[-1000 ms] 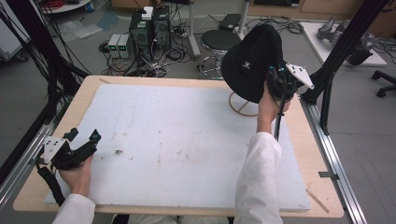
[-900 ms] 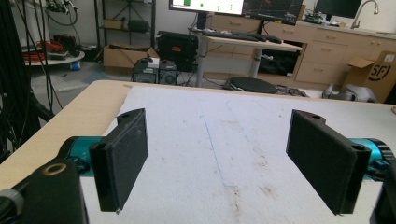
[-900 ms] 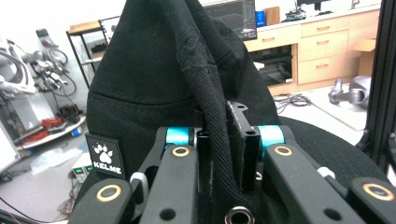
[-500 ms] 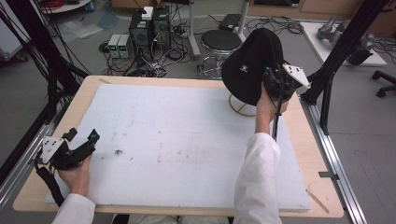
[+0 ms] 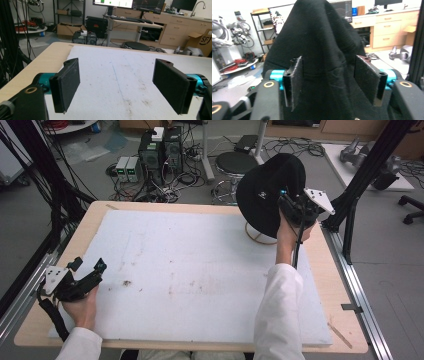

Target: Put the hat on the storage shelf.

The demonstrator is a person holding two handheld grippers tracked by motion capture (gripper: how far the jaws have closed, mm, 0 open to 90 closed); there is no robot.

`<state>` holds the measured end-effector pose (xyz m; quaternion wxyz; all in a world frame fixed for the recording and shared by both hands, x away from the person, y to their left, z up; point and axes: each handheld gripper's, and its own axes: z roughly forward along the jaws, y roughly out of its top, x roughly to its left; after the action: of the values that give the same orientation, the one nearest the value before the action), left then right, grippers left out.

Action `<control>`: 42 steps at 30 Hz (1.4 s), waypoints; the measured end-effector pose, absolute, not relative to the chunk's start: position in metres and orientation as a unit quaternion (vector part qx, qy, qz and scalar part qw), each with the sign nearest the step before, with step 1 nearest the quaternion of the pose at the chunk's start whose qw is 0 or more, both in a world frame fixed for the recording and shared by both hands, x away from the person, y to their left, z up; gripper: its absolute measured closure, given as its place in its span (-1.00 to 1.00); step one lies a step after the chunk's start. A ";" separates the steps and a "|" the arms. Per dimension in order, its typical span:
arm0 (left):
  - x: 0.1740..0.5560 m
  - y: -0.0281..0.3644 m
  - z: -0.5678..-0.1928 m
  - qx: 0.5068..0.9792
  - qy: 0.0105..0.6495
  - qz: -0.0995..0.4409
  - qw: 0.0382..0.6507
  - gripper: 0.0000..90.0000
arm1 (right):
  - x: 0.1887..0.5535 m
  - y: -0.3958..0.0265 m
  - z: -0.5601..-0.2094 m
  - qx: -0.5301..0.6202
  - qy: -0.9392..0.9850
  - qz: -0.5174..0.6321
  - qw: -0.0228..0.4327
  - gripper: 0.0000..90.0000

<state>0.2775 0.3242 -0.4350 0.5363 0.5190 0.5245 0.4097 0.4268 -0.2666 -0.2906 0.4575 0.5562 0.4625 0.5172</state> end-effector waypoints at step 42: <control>0.277 0.324 -0.435 0.518 0.523 0.412 0.536 -0.51 | 0.393 -0.240 -0.275 0.470 0.536 0.532 0.457 -0.77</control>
<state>0.2765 0.3237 -0.4346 0.5362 0.5184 0.5234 0.4121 0.3932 -0.2398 -0.2749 0.4567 0.4701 0.5362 0.5318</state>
